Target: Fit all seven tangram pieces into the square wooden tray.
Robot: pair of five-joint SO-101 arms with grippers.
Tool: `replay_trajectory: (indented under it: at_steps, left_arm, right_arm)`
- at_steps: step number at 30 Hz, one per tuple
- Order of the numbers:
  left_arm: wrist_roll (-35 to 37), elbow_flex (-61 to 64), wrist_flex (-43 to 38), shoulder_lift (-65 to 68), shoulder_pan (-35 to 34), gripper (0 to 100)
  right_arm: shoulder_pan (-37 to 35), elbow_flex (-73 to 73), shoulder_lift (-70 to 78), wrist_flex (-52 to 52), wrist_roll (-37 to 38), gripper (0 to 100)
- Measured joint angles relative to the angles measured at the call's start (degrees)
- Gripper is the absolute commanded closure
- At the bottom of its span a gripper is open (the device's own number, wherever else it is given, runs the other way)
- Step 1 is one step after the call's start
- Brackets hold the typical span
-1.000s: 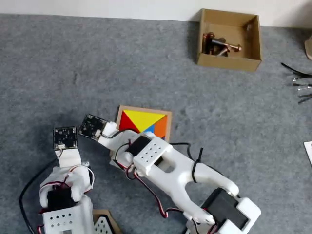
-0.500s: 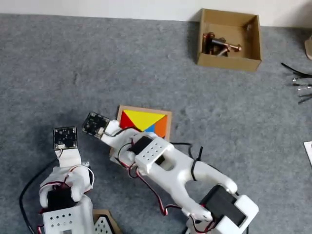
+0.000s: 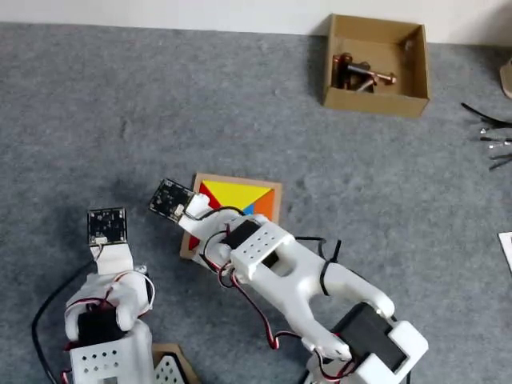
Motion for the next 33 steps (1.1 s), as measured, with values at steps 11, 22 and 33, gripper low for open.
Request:
replay_trajectory:
  at_steps: [11, 22, 33]
  left_arm:
    - [0.0, 0.0, 0.0, 0.0, 8.35, 99]
    - [0.0, 0.0, 0.0, 0.0, 17.23, 99]
    - [0.0, 0.0, 0.0, 0.0, 16.35, 99]
  right_arm:
    - [14.59, -13.8, -10.55, 20.48, -7.47, 92.2]
    - [31.82, -11.96, -36.22, 36.31, -7.65, 92.2]
    - [41.76, 21.8, -62.42, 33.85, -7.65, 92.0]
